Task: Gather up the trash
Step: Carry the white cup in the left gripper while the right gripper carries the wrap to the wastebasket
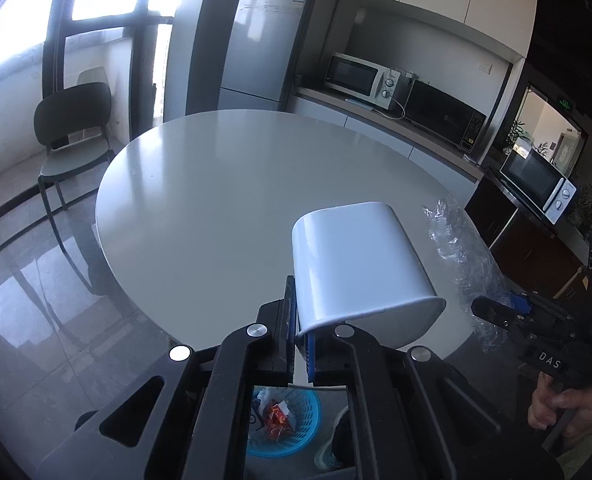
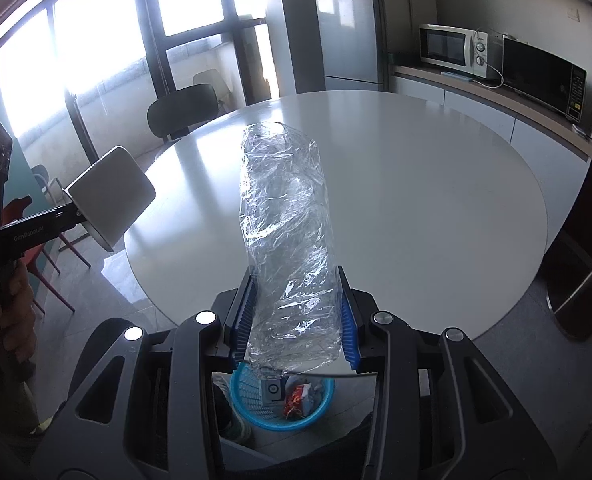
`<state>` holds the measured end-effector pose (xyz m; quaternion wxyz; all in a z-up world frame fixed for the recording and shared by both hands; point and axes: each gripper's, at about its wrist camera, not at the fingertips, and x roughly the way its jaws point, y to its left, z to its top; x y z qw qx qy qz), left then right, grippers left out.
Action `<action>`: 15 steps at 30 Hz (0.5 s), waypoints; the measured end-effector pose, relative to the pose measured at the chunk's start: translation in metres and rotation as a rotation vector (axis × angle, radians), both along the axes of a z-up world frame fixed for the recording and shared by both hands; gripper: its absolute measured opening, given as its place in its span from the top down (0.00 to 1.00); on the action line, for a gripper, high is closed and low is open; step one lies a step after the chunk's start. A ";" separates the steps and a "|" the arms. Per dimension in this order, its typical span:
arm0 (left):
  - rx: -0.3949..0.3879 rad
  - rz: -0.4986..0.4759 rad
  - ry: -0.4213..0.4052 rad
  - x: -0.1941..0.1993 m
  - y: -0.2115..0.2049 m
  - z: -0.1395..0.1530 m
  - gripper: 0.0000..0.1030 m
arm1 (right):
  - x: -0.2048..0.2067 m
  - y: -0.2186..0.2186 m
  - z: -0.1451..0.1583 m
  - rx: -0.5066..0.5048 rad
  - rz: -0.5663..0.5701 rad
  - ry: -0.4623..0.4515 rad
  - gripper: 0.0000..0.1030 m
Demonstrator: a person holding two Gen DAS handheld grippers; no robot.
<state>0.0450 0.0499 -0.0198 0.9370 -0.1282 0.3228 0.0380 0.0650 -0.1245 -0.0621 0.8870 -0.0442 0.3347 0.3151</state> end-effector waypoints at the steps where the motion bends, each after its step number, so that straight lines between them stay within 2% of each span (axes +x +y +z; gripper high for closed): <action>1: -0.001 0.001 0.001 -0.005 -0.001 0.000 0.97 | -0.006 -0.004 -0.001 0.002 0.000 0.000 0.66; 8: -0.008 -0.023 0.024 -0.034 -0.011 -0.010 0.97 | -0.045 -0.020 -0.010 0.017 0.057 0.034 0.66; 15: -0.008 -0.050 0.073 -0.063 -0.015 -0.030 0.97 | -0.080 -0.023 -0.017 -0.009 0.136 0.063 0.66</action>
